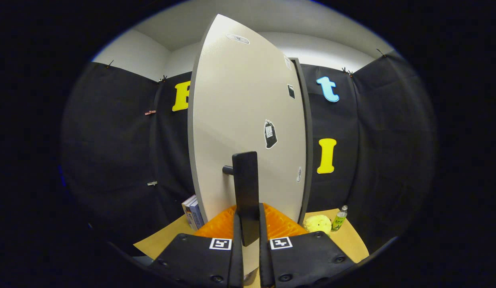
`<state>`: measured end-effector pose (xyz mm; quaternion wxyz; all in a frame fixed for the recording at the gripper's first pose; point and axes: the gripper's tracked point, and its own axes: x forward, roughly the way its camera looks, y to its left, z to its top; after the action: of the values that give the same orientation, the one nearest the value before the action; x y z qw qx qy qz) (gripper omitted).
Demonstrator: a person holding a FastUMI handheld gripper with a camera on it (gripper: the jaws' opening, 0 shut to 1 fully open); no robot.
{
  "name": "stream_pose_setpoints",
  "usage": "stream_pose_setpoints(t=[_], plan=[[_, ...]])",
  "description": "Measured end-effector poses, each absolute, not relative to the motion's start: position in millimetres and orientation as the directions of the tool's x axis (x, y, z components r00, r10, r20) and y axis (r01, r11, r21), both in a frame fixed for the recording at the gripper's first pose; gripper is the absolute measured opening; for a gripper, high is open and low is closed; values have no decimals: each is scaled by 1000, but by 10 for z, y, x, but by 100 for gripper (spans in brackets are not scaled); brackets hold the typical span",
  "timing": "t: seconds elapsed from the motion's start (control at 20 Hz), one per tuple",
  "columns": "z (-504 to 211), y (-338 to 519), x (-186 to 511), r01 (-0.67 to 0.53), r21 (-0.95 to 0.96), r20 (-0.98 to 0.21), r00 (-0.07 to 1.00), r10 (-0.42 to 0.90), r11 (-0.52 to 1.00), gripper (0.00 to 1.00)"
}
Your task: Open the shoe cabinet door, grab the shoes and put them into the shoe cabinet, then close the shoe cabinet door.
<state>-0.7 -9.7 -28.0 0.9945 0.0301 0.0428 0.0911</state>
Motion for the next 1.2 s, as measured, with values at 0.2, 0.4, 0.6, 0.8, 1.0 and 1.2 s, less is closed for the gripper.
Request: stream_pose_setpoints(t=[0.2,0.4,0.6,0.8,1.0,1.2], plan=[[-259,-442,-116,-106,63,-74,991,111,992,19],[-92,-745,-226,-73,79,-48,996,77,994,19],[-72,-1117,-222,20,12,-56,998,-20,1000,16],[47,-1405,-256,76,16,-35,997,-75,997,13],[42,-1475,-299,73,46,-39,997,-71,996,13],[89,-1548,-376,95,29,-38,995,-94,995,13]])
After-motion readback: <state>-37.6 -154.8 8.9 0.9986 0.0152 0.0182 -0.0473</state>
